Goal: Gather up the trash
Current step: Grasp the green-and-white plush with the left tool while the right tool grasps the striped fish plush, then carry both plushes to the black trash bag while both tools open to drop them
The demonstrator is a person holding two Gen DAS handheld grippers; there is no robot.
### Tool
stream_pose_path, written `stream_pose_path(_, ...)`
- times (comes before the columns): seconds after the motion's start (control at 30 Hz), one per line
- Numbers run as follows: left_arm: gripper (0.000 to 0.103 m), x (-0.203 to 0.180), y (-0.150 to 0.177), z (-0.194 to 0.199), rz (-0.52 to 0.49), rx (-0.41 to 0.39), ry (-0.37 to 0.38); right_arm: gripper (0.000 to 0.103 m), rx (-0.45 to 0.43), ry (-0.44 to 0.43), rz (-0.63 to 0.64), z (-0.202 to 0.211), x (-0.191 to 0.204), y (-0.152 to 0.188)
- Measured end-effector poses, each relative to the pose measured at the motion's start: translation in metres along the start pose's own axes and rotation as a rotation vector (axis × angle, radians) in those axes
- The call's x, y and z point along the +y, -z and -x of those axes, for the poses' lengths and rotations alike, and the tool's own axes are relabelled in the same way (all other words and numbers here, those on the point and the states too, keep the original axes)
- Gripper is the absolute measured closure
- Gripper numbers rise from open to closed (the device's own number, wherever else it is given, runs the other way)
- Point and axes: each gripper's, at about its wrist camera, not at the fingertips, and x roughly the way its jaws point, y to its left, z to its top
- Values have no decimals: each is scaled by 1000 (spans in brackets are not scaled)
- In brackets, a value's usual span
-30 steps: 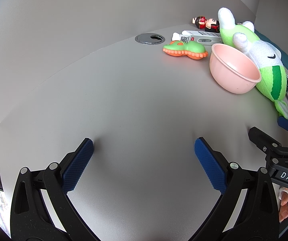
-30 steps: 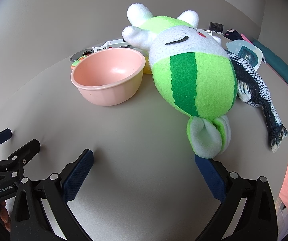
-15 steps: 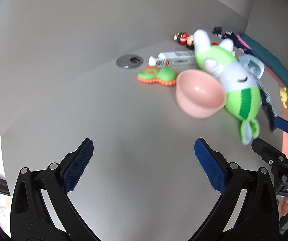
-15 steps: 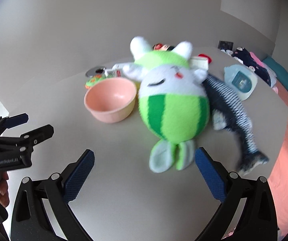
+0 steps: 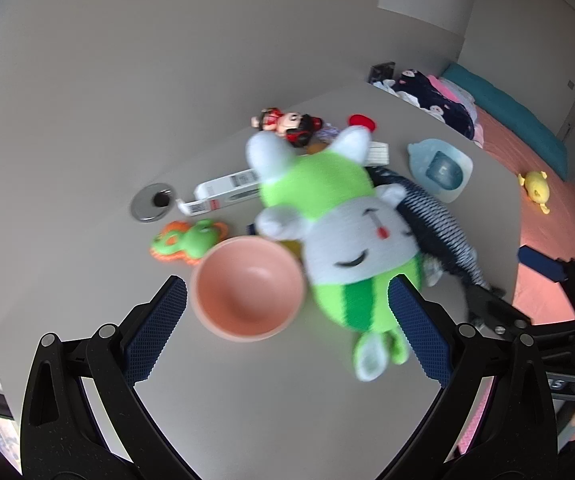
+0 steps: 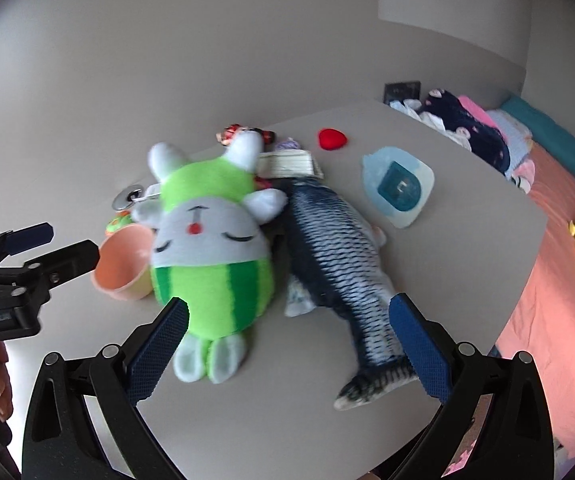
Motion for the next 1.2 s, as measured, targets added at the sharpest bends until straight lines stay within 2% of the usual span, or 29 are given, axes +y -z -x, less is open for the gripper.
stream_pose_path(0.07, 6, -14, -8, -8, -8, 19, 11, 11, 35, -6, -29, -14, -16, -5)
stream_pose_path(0.13, 6, -24, -12, -16, -20, 33, 5, 25, 72, 0, -54, -30, -30, -10)
stream_pose_path(0.2, 6, -34, -19, -28, -24, 55, -14, 32, 108, -16, -75, -45, -40, -12)
stream_pose_path(0.27, 6, -38, -23, -37, -23, 69, -14, 33, 142, -46, -103, -59, -48, -14)
stream_pose_path(0.37, 6, -48, -30, -54, -33, 95, -40, 34, 158, -23, -94, -75, -52, -15)
stream_pose_path(0.4, 6, -50, -32, -61, -35, 106, -47, 41, 165, -16, -90, -80, -52, -14)
stream_pose_path(0.43, 6, -52, -32, -69, -41, 121, -55, 56, 178, -22, -86, -84, -53, -12)
stream_pose_path(0.53, 7, -54, -31, -84, -60, 143, -91, 78, 191, -61, -111, -89, -57, -7)
stream_pose_path(0.6, 22, -52, -28, -93, -56, 162, -73, 84, 172, -73, -121, -83, -58, -6)
stream_pose_path(0.7, 35, -47, -23, -93, -53, 136, -65, 88, 146, -86, -127, -71, -57, -7)
stream_pose_path(0.77, 48, -46, -21, -90, -56, 113, -56, 89, 129, -94, -126, -63, -57, -7)
stream_pose_path(0.87, 59, -40, -20, -79, -48, 77, -25, 90, 105, -115, -126, -52, -55, -8)
stream_pose_path(0.97, 61, -38, -20, -58, -59, 36, 6, 90, 71, -123, -120, -34, -51, -7)
stream_pose_path(1.2, 61, -45, -29, -5, -68, -53, 21, 90, -10, -112, -135, 5, -61, -18)
